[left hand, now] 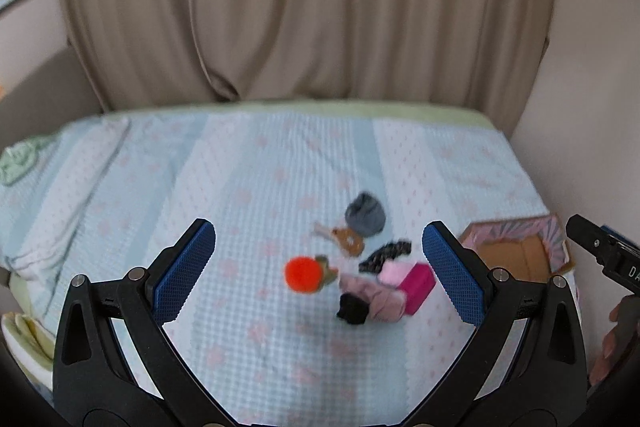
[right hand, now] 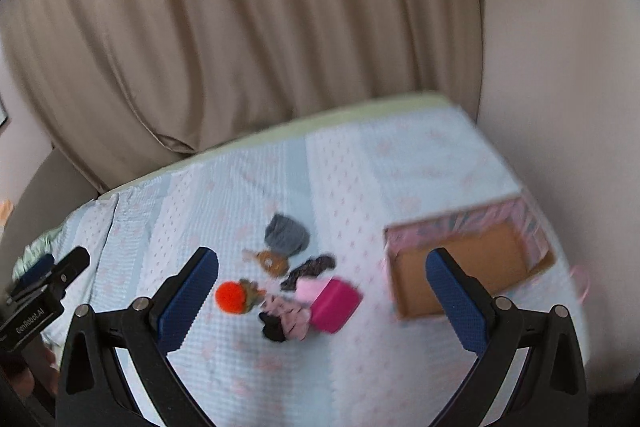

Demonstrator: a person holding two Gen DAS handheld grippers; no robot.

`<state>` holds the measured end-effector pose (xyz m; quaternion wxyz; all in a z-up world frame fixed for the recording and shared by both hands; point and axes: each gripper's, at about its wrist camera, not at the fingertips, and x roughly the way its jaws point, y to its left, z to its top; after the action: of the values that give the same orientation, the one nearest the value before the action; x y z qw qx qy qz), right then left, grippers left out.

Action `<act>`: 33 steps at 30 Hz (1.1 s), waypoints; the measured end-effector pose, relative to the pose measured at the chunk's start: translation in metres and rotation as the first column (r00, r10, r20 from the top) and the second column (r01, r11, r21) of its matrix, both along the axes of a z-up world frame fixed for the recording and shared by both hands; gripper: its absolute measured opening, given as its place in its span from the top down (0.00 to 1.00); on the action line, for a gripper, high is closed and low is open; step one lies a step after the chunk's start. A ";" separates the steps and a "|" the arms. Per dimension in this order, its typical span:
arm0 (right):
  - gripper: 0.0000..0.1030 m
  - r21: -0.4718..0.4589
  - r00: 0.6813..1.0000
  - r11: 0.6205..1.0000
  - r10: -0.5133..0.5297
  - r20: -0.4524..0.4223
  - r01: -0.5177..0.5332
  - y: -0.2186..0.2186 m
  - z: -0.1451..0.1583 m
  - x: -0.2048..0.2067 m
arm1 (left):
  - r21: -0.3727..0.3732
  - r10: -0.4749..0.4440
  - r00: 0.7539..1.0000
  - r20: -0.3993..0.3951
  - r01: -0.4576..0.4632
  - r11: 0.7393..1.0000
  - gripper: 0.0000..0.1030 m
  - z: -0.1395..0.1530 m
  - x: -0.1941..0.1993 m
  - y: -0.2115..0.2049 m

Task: Organize soft objects
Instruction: 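Grasp the orange pompom with the left gripper while the right grasps the magenta pouch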

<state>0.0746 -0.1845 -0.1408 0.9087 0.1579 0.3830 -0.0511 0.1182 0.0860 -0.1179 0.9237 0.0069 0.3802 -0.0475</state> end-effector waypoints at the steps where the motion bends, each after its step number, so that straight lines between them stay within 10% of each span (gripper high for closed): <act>1: 0.00 0.030 0.999 0.999 -0.016 -0.028 0.017 0.001 -0.015 0.005 | -0.004 -0.003 1.000 -0.023 0.003 1.000 0.01 -0.010 0.007 0.004; 19: 0.00 0.365 0.930 0.871 -0.232 -0.285 0.329 0.006 -0.289 0.068 | -0.079 -0.239 0.940 -0.242 0.226 0.971 0.01 -0.285 0.131 0.018; 28: 0.07 0.385 0.919 0.844 -0.280 -0.277 0.373 0.008 -0.339 0.090 | -0.109 -0.283 0.921 -0.267 0.263 0.959 0.04 -0.356 0.149 0.010; 33: 0.18 0.389 0.912 0.832 -0.304 -0.277 0.396 0.011 -0.347 0.094 | -0.094 -0.276 0.913 -0.301 0.260 0.961 0.31 -0.372 0.149 0.008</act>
<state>0.1684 -0.1739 -0.4882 0.7808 0.4193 0.4397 -0.1458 0.2677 0.0937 -0.4903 0.8368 0.0275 0.5149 -0.1838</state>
